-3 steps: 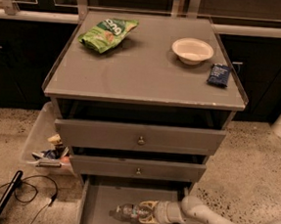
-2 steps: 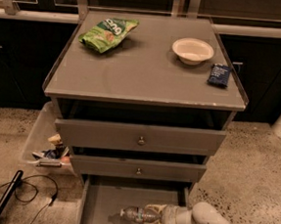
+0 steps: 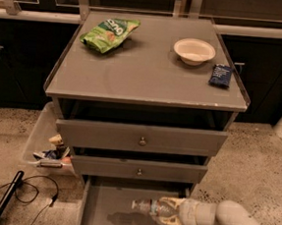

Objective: Pick water bottle from bottom drawer and place on counter

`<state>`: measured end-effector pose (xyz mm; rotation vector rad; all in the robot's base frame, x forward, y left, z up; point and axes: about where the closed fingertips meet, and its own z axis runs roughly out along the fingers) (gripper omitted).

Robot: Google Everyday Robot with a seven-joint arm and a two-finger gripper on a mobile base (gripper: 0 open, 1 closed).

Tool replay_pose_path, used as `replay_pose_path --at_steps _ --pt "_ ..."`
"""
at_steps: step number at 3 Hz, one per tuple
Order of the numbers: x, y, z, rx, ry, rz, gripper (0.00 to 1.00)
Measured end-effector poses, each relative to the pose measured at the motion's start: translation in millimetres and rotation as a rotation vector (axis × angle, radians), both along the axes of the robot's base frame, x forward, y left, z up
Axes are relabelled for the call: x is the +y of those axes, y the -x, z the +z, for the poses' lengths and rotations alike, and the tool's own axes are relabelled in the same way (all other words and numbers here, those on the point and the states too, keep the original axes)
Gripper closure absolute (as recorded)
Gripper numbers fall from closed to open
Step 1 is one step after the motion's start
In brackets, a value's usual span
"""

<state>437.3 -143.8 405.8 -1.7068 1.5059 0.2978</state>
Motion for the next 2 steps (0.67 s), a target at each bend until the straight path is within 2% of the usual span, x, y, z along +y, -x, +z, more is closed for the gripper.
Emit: replay_pose_path --at_steps 1,2 --pt "-48.9 -43.8 85.8 -0.023 -0.077 -0.079 1.00" --pt "-45.7 -39.9 87.5 -0.021 -0.074 -0.076 1.00"
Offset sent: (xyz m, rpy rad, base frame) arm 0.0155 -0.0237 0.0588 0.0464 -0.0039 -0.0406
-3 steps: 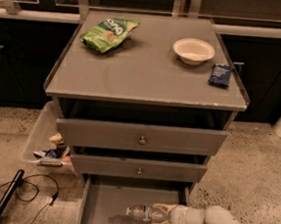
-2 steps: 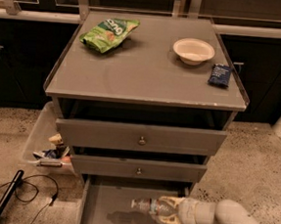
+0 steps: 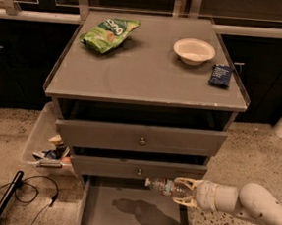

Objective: Pick water bottle from bottom drawer and place on counter

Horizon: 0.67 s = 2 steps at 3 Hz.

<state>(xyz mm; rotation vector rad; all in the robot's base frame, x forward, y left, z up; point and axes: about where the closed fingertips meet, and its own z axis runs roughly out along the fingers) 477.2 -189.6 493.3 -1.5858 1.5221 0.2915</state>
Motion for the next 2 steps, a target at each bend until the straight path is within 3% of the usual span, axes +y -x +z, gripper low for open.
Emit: replay_pose_path --at_steps 1,2 --pt "-4.8 -3.6 35.8 -0.036 0.049 0.002 1.00" --pt "-13.5 -17.9 105.1 -0.090 0.146 0.022 1.00"
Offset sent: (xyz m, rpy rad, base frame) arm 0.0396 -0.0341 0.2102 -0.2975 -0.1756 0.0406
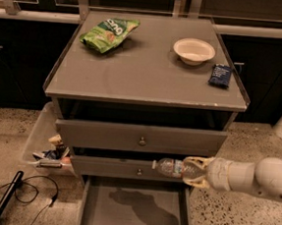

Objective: Pick water bottle from bottom drawer and place on counter

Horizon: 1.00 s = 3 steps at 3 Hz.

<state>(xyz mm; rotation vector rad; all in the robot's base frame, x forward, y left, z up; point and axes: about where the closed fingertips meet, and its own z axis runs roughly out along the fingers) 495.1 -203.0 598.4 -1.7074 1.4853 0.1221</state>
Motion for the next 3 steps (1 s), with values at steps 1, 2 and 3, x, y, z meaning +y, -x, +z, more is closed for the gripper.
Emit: replay_pose_path --at_steps 1,2,3 --pt "-9.2 -19.4 80.7 -0.054 0.073 0.017 1.00" --pt "-8.8 -30.2 162.7 -0.117 0.120 0.034 1.00" --pt "14.0 -29.9 226.8 -0.172 0.136 0.086 1.00"
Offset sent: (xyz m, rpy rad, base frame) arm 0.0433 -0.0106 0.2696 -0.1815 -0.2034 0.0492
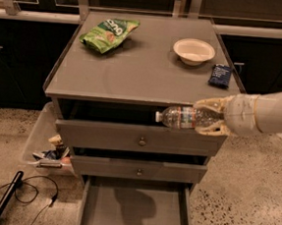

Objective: Pick water bottle from bottom drawer and place on counter

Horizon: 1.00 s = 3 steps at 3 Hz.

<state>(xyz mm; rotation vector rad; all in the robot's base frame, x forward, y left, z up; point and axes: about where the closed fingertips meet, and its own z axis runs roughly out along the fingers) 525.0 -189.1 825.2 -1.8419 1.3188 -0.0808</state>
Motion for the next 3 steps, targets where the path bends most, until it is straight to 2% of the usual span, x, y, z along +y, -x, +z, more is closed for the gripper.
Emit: replay_pose_path --at_steps 1,2,3 --pt "24.4 -10.6 60.6 -0.068 -0.015 0.060 1.00" --pt "27.3 -19.0 60.4 -0.077 -0.014 0.063 1.00" --pt "27.9 -61.0 63.5 -0.114 -0.021 0.051 1.00"
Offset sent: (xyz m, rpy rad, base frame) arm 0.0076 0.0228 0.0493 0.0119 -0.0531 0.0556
